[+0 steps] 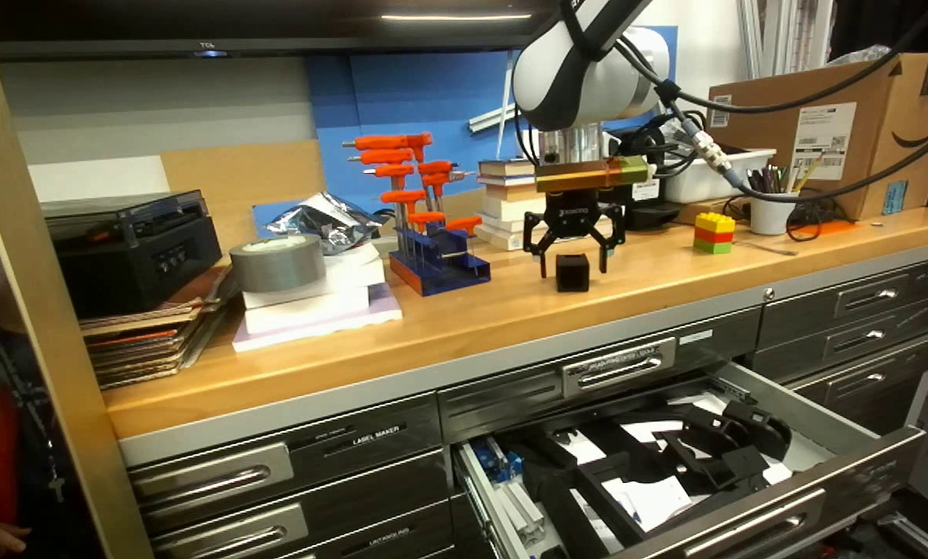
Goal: Place the two black objects inside the open drawer then push the drawer closed
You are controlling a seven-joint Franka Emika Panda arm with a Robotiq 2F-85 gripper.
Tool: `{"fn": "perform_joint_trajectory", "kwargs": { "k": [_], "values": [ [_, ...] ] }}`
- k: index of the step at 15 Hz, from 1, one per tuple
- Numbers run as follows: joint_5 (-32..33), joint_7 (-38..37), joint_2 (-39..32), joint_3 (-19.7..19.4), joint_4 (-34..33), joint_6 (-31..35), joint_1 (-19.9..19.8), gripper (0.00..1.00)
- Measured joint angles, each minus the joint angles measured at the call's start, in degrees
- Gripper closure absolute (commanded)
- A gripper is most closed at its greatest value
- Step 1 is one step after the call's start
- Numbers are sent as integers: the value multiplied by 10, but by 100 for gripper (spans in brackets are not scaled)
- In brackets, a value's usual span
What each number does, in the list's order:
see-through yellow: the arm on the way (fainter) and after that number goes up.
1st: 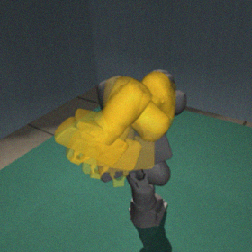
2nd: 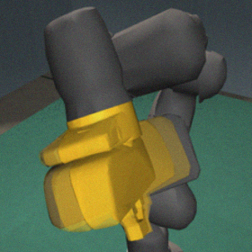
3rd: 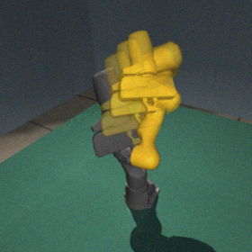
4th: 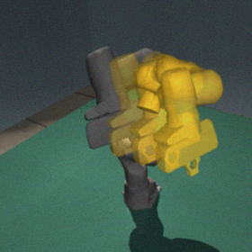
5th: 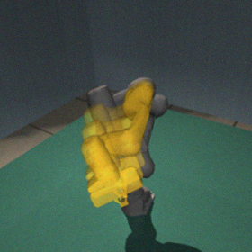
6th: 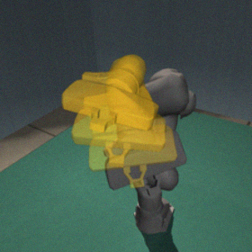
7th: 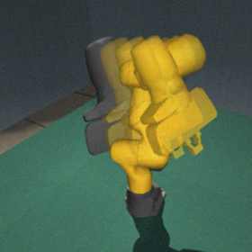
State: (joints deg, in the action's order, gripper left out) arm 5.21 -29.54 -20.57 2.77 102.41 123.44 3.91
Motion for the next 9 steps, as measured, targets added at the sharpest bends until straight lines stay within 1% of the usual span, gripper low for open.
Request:
{"fn": "perform_joint_trajectory", "kwargs": {
  "k": [1, 2, 3, 4, 6, 8, 9],
  "values": [
    [0, 1, -2, 0, -1, 0, 0, 25],
    [0, 2, -4, 0, -2, 0, 0, 26],
    [0, 4, -6, 0, -3, 0, 0, 31],
    [0, 6, -7, 0, -4, 0, 0, 40],
    [0, 9, -8, 0, -5, 0, 0, 55],
    [-2, 12, -8, 0, -9, 0, 0, 66],
    [-2, 13, -8, 0, -10, 0, 0, 68]
  ]
}}
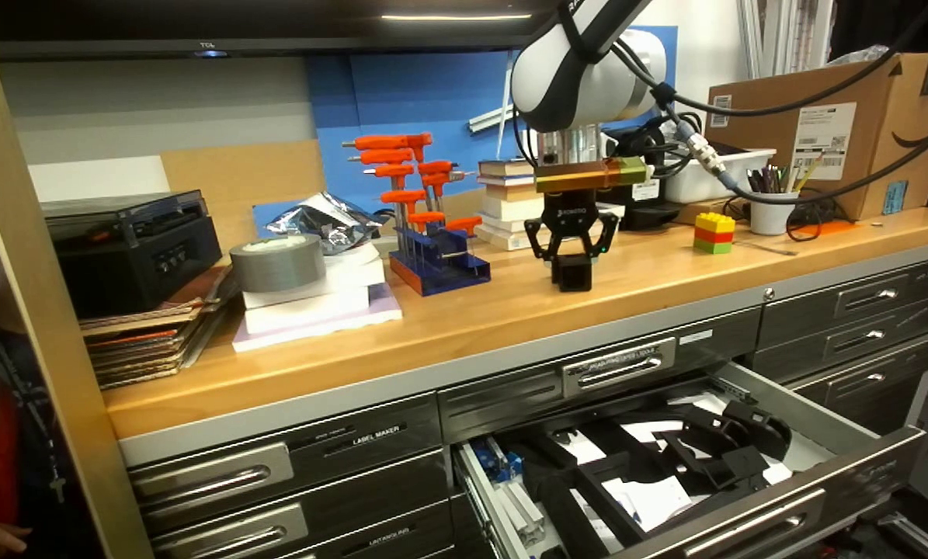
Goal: Place the two black objects inside the open drawer then push the drawer closed
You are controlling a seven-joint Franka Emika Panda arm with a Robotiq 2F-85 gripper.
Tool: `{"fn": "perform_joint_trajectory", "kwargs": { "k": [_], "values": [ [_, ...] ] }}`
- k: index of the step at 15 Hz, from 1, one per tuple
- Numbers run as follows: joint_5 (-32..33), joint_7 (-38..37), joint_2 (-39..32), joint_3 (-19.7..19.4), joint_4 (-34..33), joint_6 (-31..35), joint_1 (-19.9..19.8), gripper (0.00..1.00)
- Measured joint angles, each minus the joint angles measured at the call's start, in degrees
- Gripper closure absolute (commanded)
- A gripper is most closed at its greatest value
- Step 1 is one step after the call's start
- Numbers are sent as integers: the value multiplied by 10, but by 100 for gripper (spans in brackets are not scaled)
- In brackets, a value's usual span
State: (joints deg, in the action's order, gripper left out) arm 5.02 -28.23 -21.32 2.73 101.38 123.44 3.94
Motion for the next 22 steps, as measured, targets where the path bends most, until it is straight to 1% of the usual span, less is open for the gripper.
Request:
{"fn": "perform_joint_trajectory", "kwargs": {
  "k": [5, 8, 11, 16, 19, 22],
  "values": [
    [0, 5, 2, -2, 1, -5, 0, 68],
    [-7, 8, 21, -11, 21, -4, -2, 68],
    [-36, 13, 67, -26, 74, 5, -15, 68],
    [-99, 29, 143, -53, 186, 49, -50, 68],
    [-137, 34, 168, -65, 243, 83, -67, 68],
    [-182, 33, 185, -72, 275, 109, -79, 68]
  ]
}}
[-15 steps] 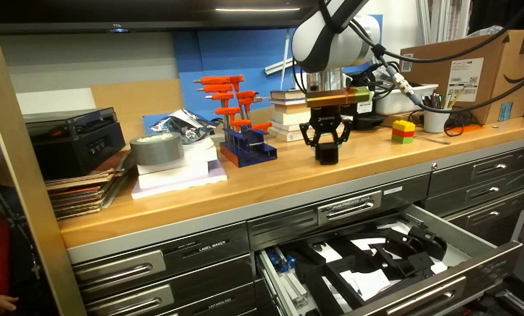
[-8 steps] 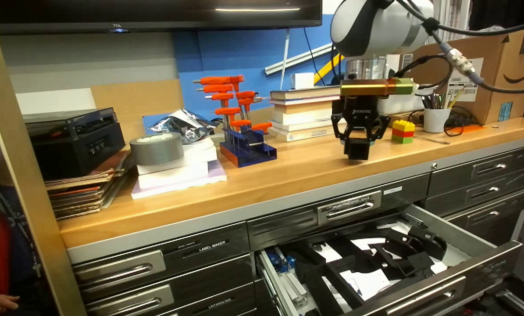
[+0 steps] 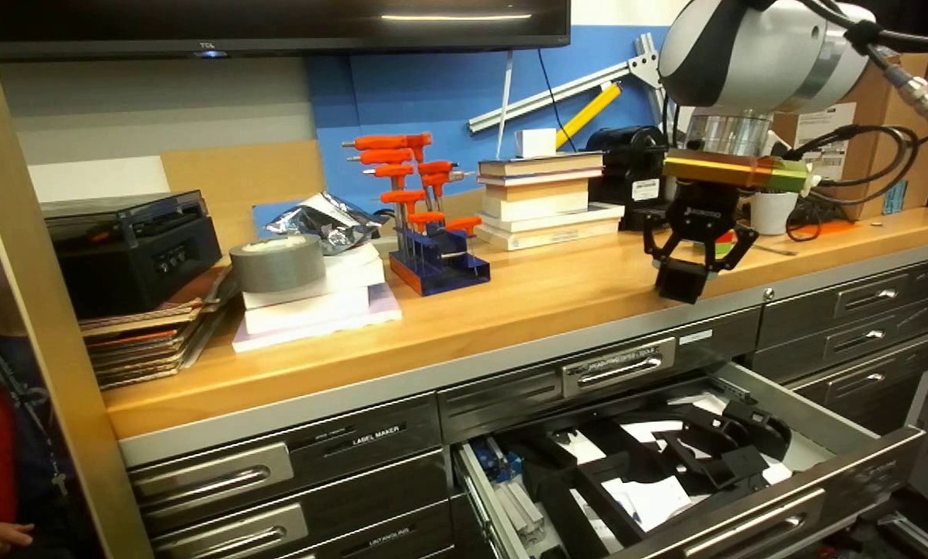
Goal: Place the two black objects inside the open drawer then push the drawer closed
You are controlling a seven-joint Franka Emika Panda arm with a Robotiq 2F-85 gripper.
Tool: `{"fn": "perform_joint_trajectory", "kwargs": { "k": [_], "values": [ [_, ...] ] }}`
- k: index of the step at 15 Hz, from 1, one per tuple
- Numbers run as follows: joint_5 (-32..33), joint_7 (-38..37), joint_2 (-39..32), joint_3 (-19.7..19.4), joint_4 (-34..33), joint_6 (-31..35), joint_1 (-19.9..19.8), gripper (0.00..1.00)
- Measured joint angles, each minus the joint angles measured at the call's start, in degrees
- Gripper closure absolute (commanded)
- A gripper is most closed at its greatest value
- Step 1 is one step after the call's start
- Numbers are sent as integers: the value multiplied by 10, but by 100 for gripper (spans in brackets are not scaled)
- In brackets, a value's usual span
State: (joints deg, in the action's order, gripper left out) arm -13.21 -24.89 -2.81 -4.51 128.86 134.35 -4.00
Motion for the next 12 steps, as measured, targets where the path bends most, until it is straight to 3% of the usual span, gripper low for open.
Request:
{"fn": "perform_joint_trajectory", "kwargs": {
  "k": [6, 12],
  "values": [
    [-89, 0, 21, -8, 42, 33, -15, 68],
    [-107, -7, 68, -26, 128, 101, -35, 68]
  ]
}}
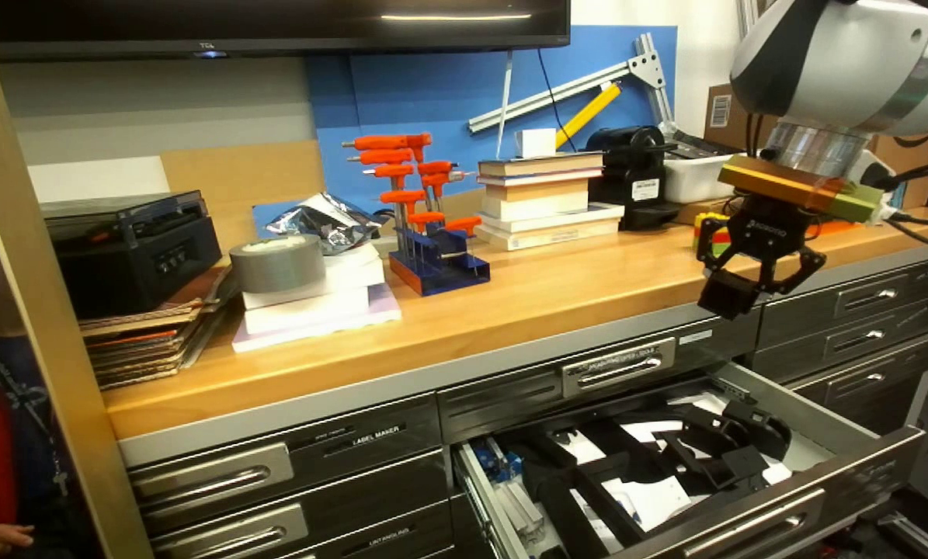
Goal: Place the two black objects inside the open drawer then push the drawer closed
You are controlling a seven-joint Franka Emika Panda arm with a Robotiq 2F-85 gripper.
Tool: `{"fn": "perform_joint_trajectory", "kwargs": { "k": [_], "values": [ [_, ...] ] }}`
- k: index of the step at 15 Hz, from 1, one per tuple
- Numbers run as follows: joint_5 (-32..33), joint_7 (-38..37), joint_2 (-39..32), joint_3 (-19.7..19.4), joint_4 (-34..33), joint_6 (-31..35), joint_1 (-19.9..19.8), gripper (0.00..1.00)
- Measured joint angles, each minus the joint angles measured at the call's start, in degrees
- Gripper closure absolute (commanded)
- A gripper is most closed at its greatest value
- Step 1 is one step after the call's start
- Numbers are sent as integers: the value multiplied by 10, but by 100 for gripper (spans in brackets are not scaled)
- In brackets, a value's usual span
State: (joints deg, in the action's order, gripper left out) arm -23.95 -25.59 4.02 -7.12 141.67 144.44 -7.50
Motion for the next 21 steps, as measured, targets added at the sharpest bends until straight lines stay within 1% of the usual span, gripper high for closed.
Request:
{"fn": "perform_joint_trajectory", "kwargs": {
  "k": [3, 8, 10, 13, 21],
  "values": [
    [3, -33, -5, -3, 17, 18, -9, 68],
    [54, -144, -49, -3, 17, 41, -10, 68],
    [58, -168, -64, -4, 17, 41, -10, 68],
    [46, -175, -82, -7, 19, 41, -11, 68],
    [-30, -169, -144, -14, 20, 46, -26, 68]
  ]
}}
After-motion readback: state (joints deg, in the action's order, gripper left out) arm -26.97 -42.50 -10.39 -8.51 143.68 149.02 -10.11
